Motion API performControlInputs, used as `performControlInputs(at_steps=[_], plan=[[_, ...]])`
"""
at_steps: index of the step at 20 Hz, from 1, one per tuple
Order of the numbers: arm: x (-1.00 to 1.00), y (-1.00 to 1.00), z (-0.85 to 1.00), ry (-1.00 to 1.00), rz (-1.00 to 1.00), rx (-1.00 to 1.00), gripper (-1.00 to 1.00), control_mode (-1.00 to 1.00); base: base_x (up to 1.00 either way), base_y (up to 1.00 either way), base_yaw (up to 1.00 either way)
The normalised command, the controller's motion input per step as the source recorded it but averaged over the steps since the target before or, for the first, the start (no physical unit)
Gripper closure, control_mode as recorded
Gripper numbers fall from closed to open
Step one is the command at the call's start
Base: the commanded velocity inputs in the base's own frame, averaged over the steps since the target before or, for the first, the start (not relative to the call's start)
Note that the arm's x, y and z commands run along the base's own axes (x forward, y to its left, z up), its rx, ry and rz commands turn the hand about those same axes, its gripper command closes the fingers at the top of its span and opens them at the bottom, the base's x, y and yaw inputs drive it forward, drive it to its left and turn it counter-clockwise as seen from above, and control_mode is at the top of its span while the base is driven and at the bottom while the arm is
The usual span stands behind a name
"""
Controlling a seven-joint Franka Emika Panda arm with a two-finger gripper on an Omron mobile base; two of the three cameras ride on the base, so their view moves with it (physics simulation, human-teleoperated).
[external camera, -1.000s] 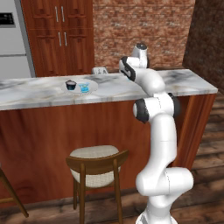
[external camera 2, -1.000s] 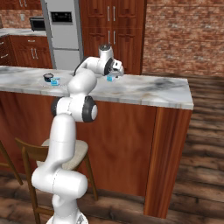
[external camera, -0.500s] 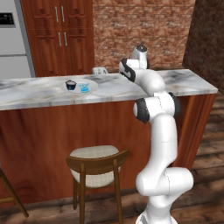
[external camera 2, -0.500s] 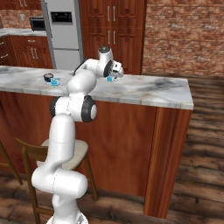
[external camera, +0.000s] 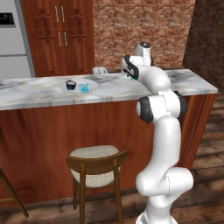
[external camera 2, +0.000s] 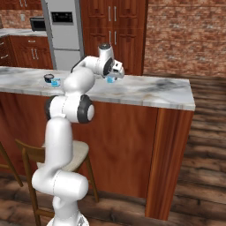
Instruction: Place two yogurt containers on each plate.
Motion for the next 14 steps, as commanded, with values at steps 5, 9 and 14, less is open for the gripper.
performControlInputs(at_steps=[5,9,14], plan=[[-0.77,-0.11,0.01,0.0,0.0,0.0,1.0,-1.0,0.0,0.0,0.0],[-0.94,-0.1,0.05,0.0,0.0,0.0,1.0,-1.0,0.0,0.0,0.0],[-0.9,0.0,0.22,0.0,0.0,0.0,1.0,-1.0,0.0,0.0,0.0]])
